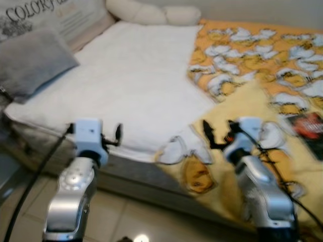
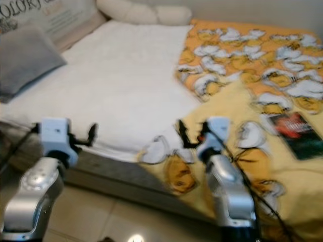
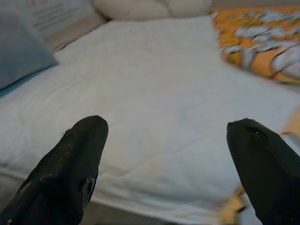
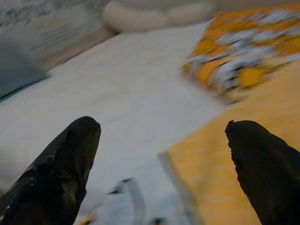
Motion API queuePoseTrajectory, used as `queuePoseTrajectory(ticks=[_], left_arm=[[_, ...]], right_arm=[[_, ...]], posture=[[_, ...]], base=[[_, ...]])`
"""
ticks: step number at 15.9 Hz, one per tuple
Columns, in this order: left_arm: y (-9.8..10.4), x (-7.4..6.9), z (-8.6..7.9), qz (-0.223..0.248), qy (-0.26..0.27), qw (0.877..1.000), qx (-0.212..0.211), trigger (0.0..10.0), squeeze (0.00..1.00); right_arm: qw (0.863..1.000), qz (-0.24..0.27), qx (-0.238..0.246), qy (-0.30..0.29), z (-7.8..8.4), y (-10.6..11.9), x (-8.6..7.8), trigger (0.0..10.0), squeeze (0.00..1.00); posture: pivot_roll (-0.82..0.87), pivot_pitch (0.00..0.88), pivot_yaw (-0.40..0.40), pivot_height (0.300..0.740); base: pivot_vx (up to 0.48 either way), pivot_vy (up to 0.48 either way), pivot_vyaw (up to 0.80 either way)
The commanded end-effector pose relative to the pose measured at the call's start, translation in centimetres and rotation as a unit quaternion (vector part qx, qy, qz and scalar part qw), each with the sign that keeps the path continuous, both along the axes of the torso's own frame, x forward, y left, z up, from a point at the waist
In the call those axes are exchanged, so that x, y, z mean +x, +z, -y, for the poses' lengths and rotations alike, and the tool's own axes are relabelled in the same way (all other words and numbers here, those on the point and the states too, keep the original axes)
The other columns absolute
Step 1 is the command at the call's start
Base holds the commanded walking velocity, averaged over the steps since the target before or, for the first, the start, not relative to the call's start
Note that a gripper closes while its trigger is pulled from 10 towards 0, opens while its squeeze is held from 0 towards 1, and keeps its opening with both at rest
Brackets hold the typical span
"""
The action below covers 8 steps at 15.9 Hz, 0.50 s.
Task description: Clean up the room
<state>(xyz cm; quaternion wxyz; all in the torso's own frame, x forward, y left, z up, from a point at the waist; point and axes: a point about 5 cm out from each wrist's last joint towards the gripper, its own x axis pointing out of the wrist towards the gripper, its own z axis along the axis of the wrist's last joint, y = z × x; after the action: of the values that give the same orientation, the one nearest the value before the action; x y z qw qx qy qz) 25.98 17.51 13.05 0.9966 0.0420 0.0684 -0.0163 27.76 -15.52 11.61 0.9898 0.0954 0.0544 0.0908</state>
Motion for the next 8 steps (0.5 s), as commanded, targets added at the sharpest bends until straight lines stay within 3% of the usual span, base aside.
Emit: queuePoseTrajectory(ticks=[1, 8], left_arm=[[-0.10, -0.19, -0.61, 0.000, 0.009, 1.000, 0.013, 10.0, 1.00], [-0.13, 0.57, -0.77, 0.001, 0.018, 1.000, 0.016, 10.0, 1.00]], right_arm=[[1.000, 0.008, 0.003, 0.011, -0.66, 0.32, 0.01, 10.0, 1.00], [1.000, 0.006, -0.001, 0.019, -0.84, 0.21, 0.55, 10.0, 1.00]], posture=[[0.01, 0.000, 0.044, 0.740], [0.01, 0.000, 0.051, 0.740]], base=[[0.000, -0.480, 0.00], [0.000, -0.480, 0.00]])
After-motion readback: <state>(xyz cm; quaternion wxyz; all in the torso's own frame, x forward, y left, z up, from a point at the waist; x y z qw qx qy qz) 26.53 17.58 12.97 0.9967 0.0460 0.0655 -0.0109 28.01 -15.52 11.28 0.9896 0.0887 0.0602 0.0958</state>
